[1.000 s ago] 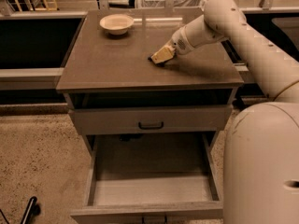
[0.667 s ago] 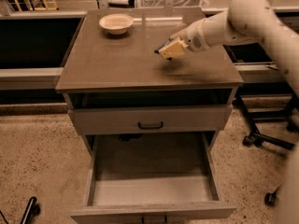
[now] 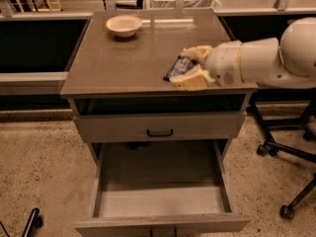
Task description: Place rxbar blueberry into middle drawer
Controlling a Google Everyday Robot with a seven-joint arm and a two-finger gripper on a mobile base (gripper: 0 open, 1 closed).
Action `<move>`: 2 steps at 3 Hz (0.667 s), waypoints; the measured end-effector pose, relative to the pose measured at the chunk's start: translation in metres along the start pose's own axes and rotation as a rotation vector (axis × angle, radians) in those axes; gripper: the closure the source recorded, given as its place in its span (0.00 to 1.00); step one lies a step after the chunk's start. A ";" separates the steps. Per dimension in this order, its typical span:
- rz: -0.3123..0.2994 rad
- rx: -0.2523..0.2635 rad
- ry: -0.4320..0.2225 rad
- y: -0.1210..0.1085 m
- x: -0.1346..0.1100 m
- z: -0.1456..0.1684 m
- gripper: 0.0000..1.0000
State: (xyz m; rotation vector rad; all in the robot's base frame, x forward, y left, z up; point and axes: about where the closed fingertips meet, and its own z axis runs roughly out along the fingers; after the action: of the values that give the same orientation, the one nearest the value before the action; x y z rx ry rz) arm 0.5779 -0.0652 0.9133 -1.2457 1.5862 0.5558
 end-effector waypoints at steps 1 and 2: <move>0.015 0.012 0.018 -0.001 0.014 -0.006 1.00; -0.013 -0.063 0.006 0.006 0.026 0.009 1.00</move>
Offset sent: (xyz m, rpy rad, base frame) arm -0.0044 0.0038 -0.0568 -0.0314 0.0137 0.1860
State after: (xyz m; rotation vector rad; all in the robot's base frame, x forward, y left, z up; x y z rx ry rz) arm 0.5767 -0.0673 0.8857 -1.3047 1.5751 0.5987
